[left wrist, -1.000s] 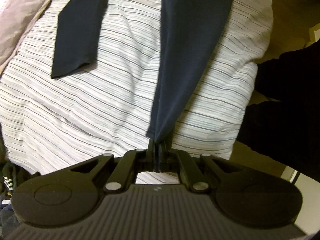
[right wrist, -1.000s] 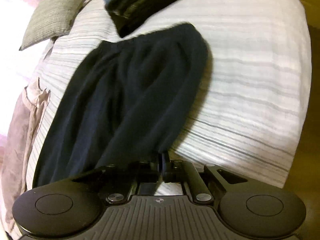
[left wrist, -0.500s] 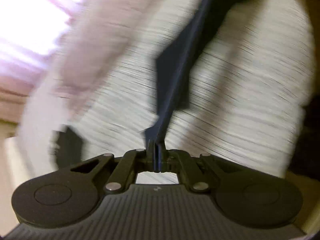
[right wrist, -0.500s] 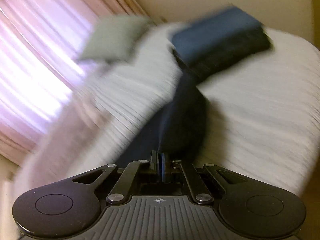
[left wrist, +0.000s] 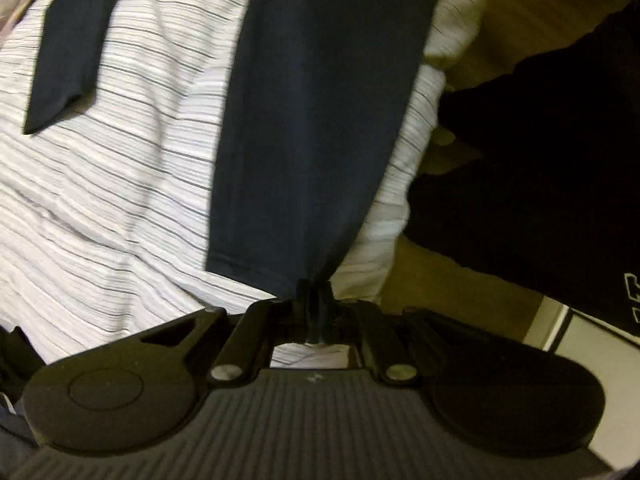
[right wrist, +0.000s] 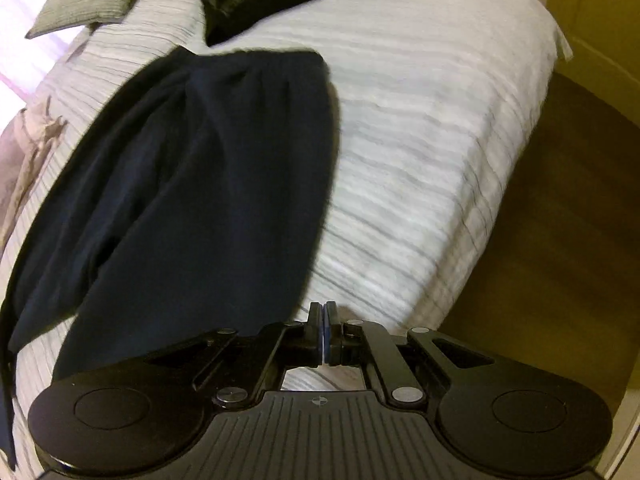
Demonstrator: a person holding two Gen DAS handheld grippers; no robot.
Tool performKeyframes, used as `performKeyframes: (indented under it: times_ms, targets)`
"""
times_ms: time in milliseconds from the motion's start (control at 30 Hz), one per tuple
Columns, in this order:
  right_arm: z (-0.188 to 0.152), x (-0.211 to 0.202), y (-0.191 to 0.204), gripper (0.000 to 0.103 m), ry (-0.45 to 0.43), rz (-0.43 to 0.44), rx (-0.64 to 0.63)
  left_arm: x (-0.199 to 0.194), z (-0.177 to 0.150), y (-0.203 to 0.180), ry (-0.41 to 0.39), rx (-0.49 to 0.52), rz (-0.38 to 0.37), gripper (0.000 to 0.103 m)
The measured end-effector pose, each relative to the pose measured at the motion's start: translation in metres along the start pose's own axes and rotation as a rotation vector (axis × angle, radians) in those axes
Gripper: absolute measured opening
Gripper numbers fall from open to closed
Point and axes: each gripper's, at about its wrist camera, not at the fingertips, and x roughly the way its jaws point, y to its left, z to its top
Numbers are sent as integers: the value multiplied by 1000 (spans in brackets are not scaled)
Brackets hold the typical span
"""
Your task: Fold clothes
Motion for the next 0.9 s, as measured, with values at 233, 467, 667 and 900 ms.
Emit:
performKeyframes:
  times_ms: [233,467,667,900]
  targets:
    - [29,-36,23,1,-125,27,22,-43,34,60,-148,-59,41,21]
    - [62,-47,27,89,-233,76,7,-69,179,93,-300,71,119,29]
    - [128,28,14,88,-174,147,-89,-87,330,107,-417,172,175,35]
    - [187,98,-31,65,-117,200,1,-68,572,81,-574,244,86,55]
